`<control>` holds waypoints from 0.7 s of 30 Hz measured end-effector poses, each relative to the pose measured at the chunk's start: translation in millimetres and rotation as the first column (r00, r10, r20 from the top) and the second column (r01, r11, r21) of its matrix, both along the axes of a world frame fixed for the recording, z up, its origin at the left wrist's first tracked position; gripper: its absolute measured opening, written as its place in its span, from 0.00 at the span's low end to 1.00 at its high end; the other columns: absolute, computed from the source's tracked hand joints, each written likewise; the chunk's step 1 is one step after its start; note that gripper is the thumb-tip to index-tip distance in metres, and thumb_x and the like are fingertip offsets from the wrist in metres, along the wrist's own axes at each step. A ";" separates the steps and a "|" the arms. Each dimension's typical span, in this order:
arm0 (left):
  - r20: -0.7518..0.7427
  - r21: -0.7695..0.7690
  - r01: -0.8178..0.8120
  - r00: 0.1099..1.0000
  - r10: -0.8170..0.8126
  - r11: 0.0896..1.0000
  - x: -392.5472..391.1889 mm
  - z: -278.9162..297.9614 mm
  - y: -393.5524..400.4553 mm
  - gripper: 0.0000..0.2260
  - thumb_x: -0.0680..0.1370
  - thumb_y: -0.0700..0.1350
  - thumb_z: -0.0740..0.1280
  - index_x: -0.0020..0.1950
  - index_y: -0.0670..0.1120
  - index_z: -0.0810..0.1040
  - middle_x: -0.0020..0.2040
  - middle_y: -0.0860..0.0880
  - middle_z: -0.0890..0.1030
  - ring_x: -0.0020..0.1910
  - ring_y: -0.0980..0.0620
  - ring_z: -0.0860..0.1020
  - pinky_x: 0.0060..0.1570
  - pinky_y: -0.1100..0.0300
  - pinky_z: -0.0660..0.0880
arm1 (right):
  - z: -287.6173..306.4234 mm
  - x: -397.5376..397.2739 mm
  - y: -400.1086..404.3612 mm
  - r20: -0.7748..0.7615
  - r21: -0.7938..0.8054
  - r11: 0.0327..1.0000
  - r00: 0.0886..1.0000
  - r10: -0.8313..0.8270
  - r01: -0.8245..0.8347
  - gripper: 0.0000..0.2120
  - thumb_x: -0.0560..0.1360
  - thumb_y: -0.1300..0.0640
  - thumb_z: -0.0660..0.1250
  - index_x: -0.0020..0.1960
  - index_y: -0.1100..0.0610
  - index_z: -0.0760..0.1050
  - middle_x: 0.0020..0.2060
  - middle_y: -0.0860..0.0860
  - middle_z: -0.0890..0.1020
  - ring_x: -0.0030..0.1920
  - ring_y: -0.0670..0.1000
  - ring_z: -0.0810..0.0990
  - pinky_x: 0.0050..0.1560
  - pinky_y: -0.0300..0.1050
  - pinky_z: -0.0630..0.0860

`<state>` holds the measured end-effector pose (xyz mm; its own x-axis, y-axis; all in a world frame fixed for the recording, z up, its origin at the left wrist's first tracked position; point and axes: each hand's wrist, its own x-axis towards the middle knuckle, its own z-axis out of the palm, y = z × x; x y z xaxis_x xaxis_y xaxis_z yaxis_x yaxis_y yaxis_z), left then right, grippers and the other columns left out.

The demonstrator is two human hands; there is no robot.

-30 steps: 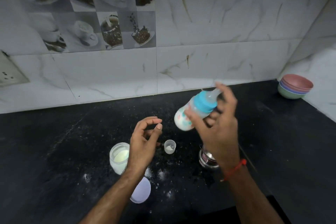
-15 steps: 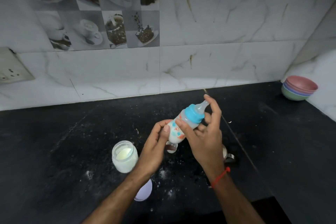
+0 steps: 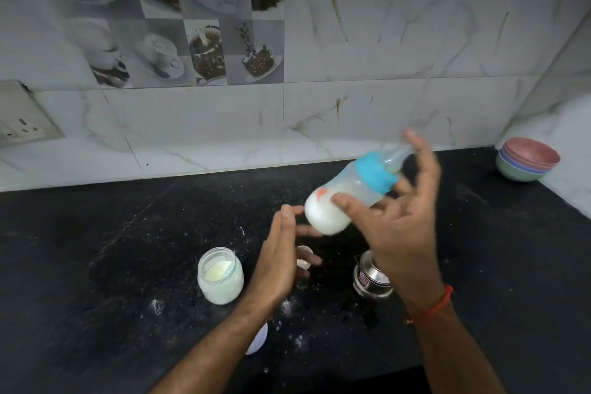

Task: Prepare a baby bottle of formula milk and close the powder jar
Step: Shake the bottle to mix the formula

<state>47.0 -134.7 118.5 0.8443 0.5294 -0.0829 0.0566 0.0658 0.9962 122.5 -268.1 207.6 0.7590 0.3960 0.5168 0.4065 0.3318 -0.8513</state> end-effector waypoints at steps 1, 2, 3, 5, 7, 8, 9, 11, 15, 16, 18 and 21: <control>0.050 0.161 -0.082 0.996 0.075 0.984 -1.1 -4.1 2.4 0.30 0.79 0.73 0.47 0.69 0.57 0.72 0.56 0.57 0.85 0.42 0.51 0.86 0.43 0.45 0.81 | 7.1 1.1 -2.1 0.085 0.089 0.988 0.987 -0.133 0.126 0.45 0.67 0.74 0.77 0.75 0.57 0.57 0.64 0.35 0.77 0.60 0.42 0.81 0.61 0.41 0.79; 0.097 0.271 -0.154 0.987 0.132 0.950 -2.6 -6.9 4.4 0.27 0.80 0.71 0.48 0.69 0.58 0.71 0.57 0.59 0.84 0.44 0.54 0.85 0.45 0.48 0.81 | 9.4 3.7 -3.3 0.151 0.162 0.953 0.948 -0.280 0.256 0.45 0.67 0.71 0.79 0.74 0.65 0.56 0.70 0.44 0.72 0.65 0.44 0.77 0.65 0.41 0.77; 0.130 0.323 -0.210 0.976 0.176 0.923 -4.1 -8.6 6.7 0.25 0.80 0.69 0.49 0.69 0.59 0.71 0.59 0.60 0.82 0.46 0.56 0.84 0.46 0.52 0.80 | 5.6 8.4 -3.3 0.163 0.204 0.911 0.906 -0.392 0.357 0.47 0.67 0.65 0.82 0.73 0.71 0.55 0.72 0.54 0.68 0.69 0.50 0.75 0.68 0.45 0.76; 0.160 0.314 -0.282 0.957 0.242 0.907 -4.7 -8.6 10.7 0.22 0.81 0.68 0.51 0.67 0.59 0.72 0.60 0.61 0.81 0.49 0.58 0.83 0.48 0.56 0.78 | -13.4 15.6 2.6 0.122 0.150 0.905 0.901 -0.416 0.398 0.49 0.67 0.55 0.84 0.74 0.68 0.57 0.71 0.59 0.70 0.69 0.59 0.76 0.66 0.55 0.78; 0.171 0.334 -0.327 0.943 0.284 0.884 -4.1 -7.4 12.9 0.18 0.82 0.65 0.54 0.65 0.59 0.74 0.61 0.61 0.78 0.54 0.61 0.80 0.52 0.57 0.77 | -27.1 13.9 10.1 0.137 -0.156 0.951 0.960 -0.245 0.265 0.45 0.68 0.58 0.83 0.76 0.47 0.61 0.63 0.43 0.77 0.61 0.51 0.82 0.62 0.54 0.81; 0.178 0.373 -0.345 0.938 0.299 0.861 -3.6 -8.1 14.5 0.16 0.82 0.62 0.57 0.64 0.58 0.74 0.61 0.61 0.76 0.56 0.61 0.79 0.53 0.58 0.76 | -32.0 12.2 10.4 0.119 -0.268 0.945 0.980 -0.159 0.186 0.44 0.68 0.59 0.82 0.75 0.38 0.63 0.62 0.41 0.79 0.58 0.48 0.84 0.61 0.53 0.82; 0.185 0.410 -0.355 0.934 0.304 0.840 -3.4 -9.0 16.3 0.14 0.82 0.59 0.59 0.64 0.58 0.75 0.63 0.59 0.74 0.58 0.60 0.77 0.55 0.57 0.76 | -30.2 8.1 10.3 0.092 -0.280 0.949 0.988 -0.122 0.144 0.44 0.68 0.60 0.82 0.73 0.35 0.63 0.63 0.43 0.79 0.58 0.48 0.84 0.59 0.54 0.83; 0.201 0.453 -0.362 0.932 0.302 0.815 -3.0 -14.3 21.1 0.13 0.82 0.56 0.62 0.65 0.57 0.75 0.67 0.58 0.71 0.65 0.56 0.75 0.57 0.56 0.77 | -13.6 2.8 9.3 0.069 -0.084 0.983 0.985 -0.158 0.163 0.46 0.67 0.65 0.81 0.74 0.37 0.62 0.64 0.46 0.80 0.58 0.47 0.85 0.59 0.54 0.83; 0.202 0.443 -0.352 0.935 0.291 0.824 -4.4 -16.0 22.7 0.12 0.81 0.55 0.63 0.65 0.59 0.75 0.72 0.58 0.68 0.69 0.53 0.72 0.52 0.61 0.77 | -2.4 4.0 9.2 0.299 0.196 0.901 0.852 -0.430 0.386 0.47 0.67 0.74 0.76 0.74 0.60 0.50 0.70 0.45 0.62 0.68 0.35 0.72 0.67 0.34 0.73; 0.206 0.440 -0.351 0.935 0.287 0.827 -4.3 -14.7 22.3 0.12 0.81 0.54 0.63 0.65 0.59 0.75 0.72 0.58 0.68 0.70 0.54 0.71 0.51 0.62 0.77 | -14.0 9.9 9.9 0.322 0.111 0.900 0.842 -0.434 0.422 0.48 0.67 0.70 0.78 0.76 0.56 0.52 0.70 0.47 0.63 0.68 0.35 0.73 0.66 0.34 0.74; 0.207 0.437 -0.344 0.937 0.280 0.831 -4.1 -12.9 20.1 0.12 0.81 0.54 0.64 0.65 0.60 0.75 0.72 0.59 0.68 0.69 0.53 0.71 0.48 0.64 0.75 | -28.5 13.3 12.0 0.139 -0.178 0.963 0.974 -0.179 0.202 0.46 0.69 0.63 0.80 0.76 0.39 0.60 0.65 0.45 0.74 0.61 0.42 0.82 0.62 0.45 0.81; 0.206 0.434 -0.342 0.938 0.277 0.834 -6.0 -13.1 19.8 0.11 0.83 0.48 0.67 0.65 0.58 0.76 0.72 0.57 0.69 0.70 0.53 0.71 0.48 0.69 0.73 | -27.7 8.0 9.2 -0.042 -0.197 0.973 0.991 -0.126 0.116 0.43 0.70 0.66 0.79 0.73 0.36 0.64 0.60 0.49 0.81 0.55 0.47 0.86 0.57 0.47 0.84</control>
